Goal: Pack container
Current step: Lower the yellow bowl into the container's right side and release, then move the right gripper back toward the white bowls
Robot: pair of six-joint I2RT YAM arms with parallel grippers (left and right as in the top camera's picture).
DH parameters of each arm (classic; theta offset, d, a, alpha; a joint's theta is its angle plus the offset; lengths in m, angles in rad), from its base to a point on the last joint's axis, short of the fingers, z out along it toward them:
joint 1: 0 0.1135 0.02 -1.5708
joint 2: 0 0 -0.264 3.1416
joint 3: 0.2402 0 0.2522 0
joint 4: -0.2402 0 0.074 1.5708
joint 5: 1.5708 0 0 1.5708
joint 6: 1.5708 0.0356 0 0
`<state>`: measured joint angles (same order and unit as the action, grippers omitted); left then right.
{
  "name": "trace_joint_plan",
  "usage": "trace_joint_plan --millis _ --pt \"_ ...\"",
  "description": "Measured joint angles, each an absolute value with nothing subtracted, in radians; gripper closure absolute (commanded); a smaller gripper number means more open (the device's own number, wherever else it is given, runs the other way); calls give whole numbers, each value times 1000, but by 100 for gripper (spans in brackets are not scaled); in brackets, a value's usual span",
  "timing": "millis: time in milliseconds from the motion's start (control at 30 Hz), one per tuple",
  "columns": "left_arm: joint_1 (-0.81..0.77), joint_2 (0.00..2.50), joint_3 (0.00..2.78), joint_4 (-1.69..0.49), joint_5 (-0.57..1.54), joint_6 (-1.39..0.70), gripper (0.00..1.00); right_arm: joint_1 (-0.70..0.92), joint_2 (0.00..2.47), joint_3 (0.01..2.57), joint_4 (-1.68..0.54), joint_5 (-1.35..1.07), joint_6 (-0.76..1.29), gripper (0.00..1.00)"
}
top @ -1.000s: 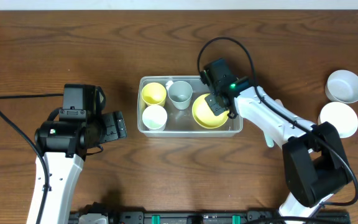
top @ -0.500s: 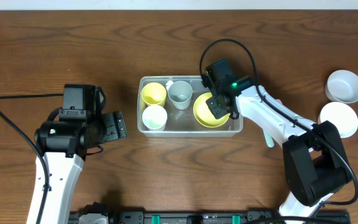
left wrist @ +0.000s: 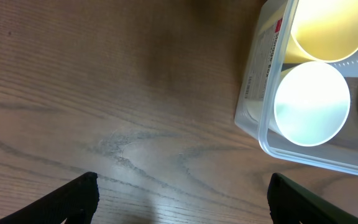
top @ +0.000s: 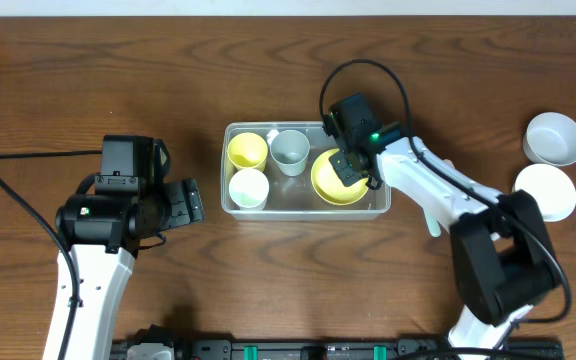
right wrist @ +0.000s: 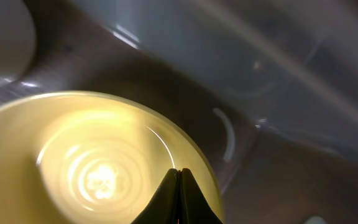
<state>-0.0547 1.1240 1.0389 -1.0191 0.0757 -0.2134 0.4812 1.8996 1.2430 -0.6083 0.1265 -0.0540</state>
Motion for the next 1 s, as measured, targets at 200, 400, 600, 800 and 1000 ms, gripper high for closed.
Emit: trace_joint_plan --millis 200,400,600,800,1000 --pt "-55 1124 1039 -1020 76 -213 13 482 1945 1250 -588 159 -18 99" --pt "-55 1124 1039 -1019 76 -213 13 482 1946 1250 -581 195 0 99" --pt "-55 1124 1039 -1019 76 -213 13 482 1946 1250 -574 226 17 99" --pt "-55 1124 1039 -1019 76 -213 13 482 1946 1250 -555 278 42 99" --pt "-55 1124 1039 -1019 76 -213 13 482 1945 1249 -518 306 46 98"
